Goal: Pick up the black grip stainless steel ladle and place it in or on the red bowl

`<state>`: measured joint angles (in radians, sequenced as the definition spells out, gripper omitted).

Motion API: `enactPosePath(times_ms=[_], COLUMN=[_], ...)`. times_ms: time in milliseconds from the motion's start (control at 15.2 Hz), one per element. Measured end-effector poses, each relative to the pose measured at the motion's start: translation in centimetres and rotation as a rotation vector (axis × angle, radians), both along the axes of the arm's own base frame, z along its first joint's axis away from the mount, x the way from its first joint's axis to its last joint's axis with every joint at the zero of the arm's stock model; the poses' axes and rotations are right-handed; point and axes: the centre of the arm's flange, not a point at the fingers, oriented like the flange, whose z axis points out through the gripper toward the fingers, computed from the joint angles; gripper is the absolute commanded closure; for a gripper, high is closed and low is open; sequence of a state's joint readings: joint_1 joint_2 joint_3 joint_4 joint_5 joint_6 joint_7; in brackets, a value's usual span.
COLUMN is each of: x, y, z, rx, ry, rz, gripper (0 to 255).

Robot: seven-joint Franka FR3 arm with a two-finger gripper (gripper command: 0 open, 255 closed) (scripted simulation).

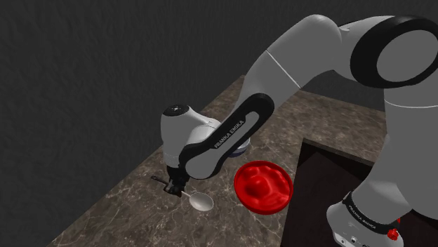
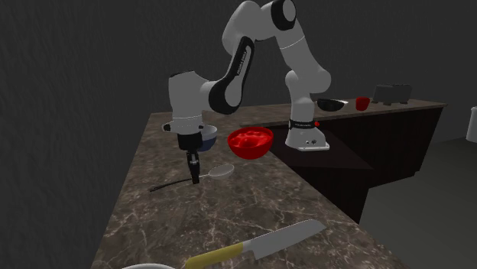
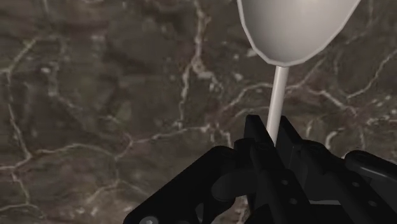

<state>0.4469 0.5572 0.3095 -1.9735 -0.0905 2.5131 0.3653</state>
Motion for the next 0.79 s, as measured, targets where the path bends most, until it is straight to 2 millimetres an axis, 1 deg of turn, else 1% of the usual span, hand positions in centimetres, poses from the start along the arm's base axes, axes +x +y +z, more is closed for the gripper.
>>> enactPosePath(times_ms=[792], x=[-0.1], y=[0.0], z=[6.2], rx=[0.000], ry=[0.000], rz=[0.000], gripper=[255])
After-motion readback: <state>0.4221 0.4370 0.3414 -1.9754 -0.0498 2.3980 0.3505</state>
